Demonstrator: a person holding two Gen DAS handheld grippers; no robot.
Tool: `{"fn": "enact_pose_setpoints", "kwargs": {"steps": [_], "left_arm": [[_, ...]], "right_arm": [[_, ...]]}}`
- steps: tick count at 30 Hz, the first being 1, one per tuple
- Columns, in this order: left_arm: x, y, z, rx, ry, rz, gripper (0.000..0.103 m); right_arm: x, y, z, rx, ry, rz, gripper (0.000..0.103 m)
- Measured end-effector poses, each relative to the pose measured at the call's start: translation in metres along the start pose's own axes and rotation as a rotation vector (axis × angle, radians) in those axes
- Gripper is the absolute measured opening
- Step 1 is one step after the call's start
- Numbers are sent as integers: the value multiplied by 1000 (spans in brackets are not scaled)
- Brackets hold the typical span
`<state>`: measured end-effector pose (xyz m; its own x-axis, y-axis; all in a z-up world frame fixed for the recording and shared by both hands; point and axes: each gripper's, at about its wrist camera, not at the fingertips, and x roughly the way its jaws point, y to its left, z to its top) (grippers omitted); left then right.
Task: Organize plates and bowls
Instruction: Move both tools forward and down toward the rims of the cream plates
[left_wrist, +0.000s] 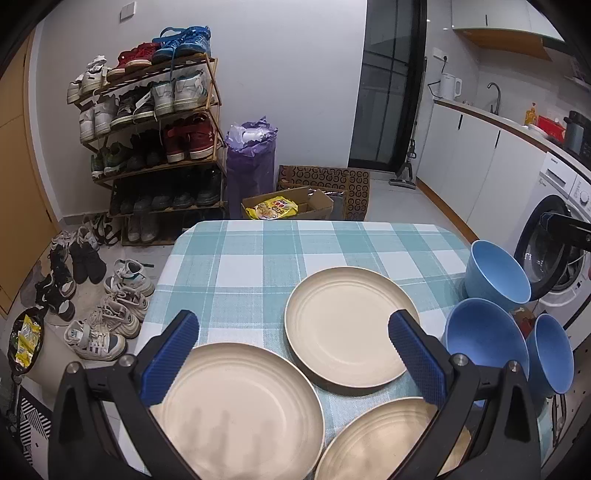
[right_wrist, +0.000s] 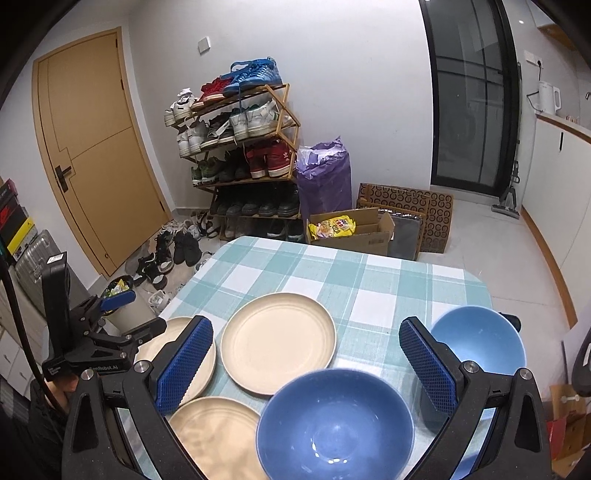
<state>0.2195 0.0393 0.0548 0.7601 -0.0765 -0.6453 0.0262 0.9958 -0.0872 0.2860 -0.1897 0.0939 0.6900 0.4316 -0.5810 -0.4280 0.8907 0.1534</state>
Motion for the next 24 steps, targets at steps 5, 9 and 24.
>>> {"fn": "enact_pose_setpoints", "kwargs": {"steps": [5, 9, 24], "left_arm": [[11, 1, 6, 5, 14, 6, 103], [22, 0, 8, 10, 31, 12, 103], [67, -7, 4, 19, 108, 18, 103]], "right_arm": [[24, -3, 10, -3, 43, 4, 103], [43, -5, 13, -5, 82, 3, 103], [109, -14, 11, -30, 219, -9, 103]]}}
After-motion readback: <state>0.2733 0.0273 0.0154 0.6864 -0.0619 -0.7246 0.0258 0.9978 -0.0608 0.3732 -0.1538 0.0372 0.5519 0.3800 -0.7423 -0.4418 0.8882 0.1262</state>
